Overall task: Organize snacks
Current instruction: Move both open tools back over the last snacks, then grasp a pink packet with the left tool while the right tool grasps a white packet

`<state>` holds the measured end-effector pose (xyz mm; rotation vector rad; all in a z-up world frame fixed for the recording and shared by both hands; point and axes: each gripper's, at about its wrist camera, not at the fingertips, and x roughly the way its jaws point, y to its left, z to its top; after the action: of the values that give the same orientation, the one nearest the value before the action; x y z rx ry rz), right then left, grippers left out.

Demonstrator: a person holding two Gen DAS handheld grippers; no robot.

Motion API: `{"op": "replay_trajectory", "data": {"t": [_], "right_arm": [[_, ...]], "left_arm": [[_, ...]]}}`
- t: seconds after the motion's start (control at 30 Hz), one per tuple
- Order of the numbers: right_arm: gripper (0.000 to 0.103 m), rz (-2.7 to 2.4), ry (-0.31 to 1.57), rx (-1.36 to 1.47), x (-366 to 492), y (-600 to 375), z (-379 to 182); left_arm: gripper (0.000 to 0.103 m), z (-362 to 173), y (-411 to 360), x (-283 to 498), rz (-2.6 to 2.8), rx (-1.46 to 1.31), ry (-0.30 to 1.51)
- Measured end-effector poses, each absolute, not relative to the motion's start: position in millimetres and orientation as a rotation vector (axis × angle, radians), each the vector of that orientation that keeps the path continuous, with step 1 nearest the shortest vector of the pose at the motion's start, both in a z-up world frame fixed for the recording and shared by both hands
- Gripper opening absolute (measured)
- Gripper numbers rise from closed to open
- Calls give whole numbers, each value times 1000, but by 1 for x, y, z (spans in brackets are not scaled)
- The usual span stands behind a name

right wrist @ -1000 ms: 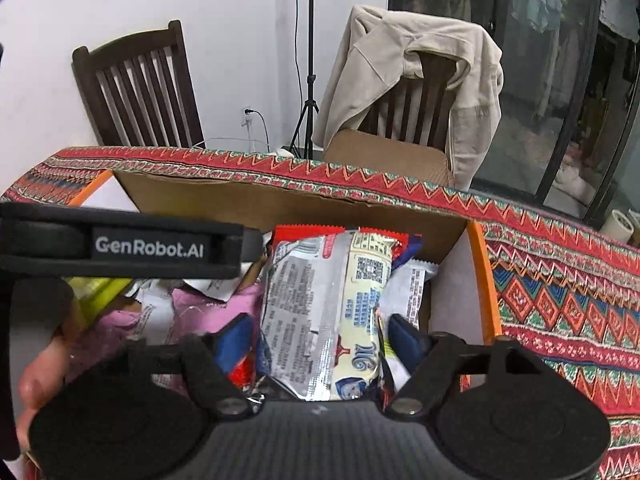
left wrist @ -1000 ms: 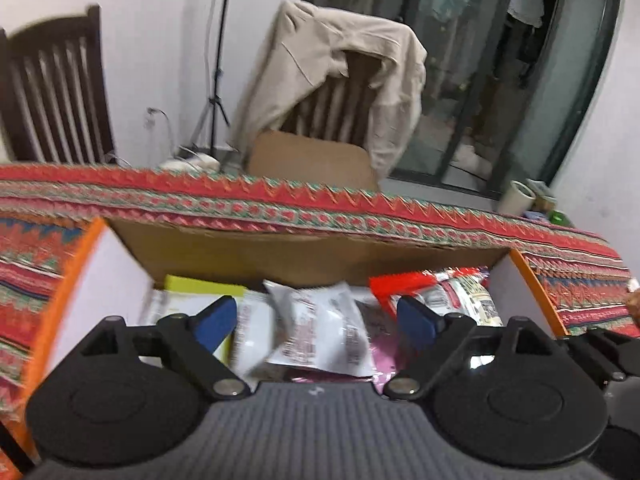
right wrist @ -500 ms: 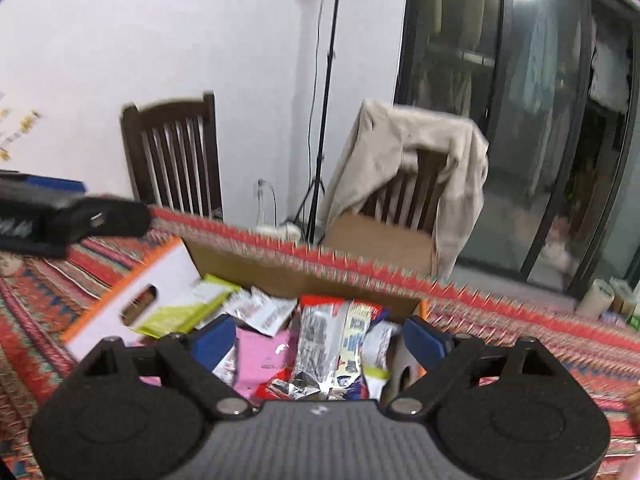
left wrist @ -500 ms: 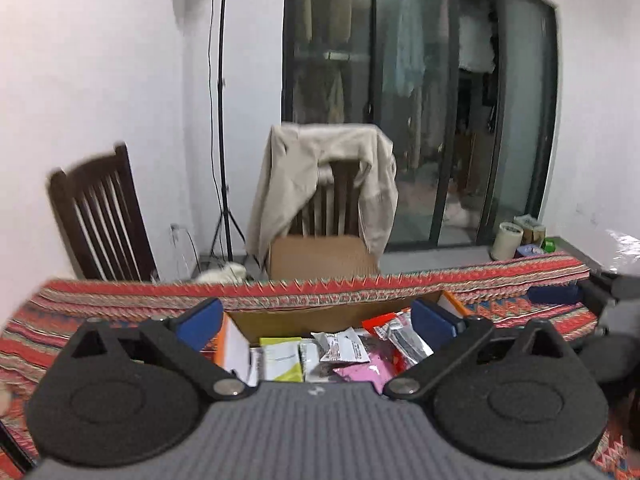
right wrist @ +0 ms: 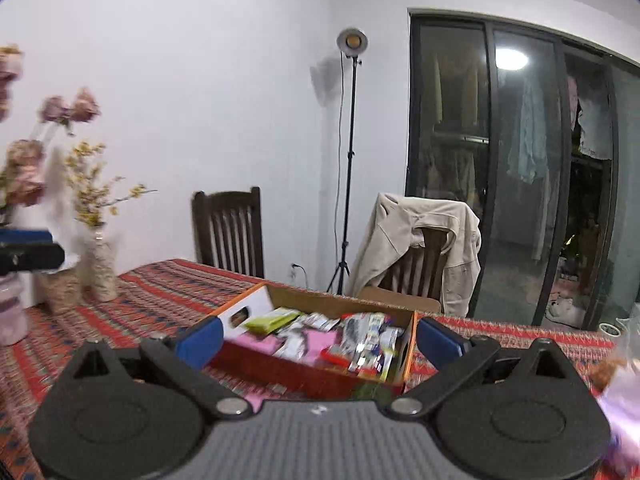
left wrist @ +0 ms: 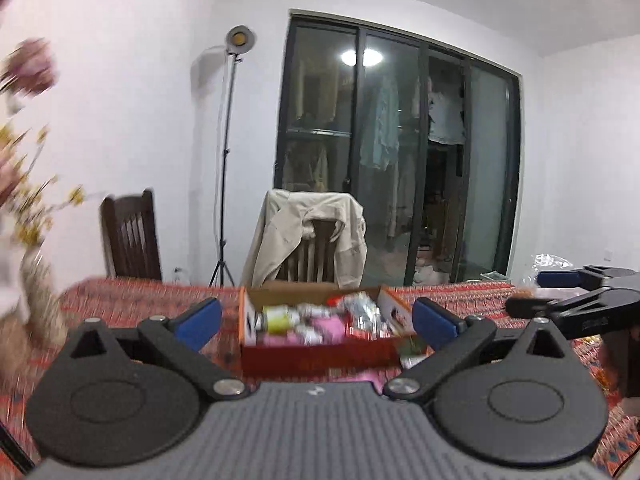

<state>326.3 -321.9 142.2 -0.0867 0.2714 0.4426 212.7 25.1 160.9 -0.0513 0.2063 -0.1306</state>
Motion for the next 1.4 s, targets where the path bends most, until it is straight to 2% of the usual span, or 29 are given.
{"op": "replay_trajectory", "data": {"t": [0.23,0.43,0.63,1.07,1.23,1.4], "right_arm": [[103,411,274,16,228,-346,85],[103,334,298,-60,176,-335,13],[103,302,337,-179,161,-323,-27],[103,295,432,-93,189,-333,-33],[103,268,535,6,239,-339,-19],[103,286,530,-9,303,-340,-2]], "left_arm": [[103,96,31,139,39,-5,217],[103,45,28,125,71,-8,389],[103,26,20,128,68,17,463],[103,26,12,172,20,39,490],[103,32,-2,217,-132,124,482],[103,32,-17,292,-271,214,502]]}}
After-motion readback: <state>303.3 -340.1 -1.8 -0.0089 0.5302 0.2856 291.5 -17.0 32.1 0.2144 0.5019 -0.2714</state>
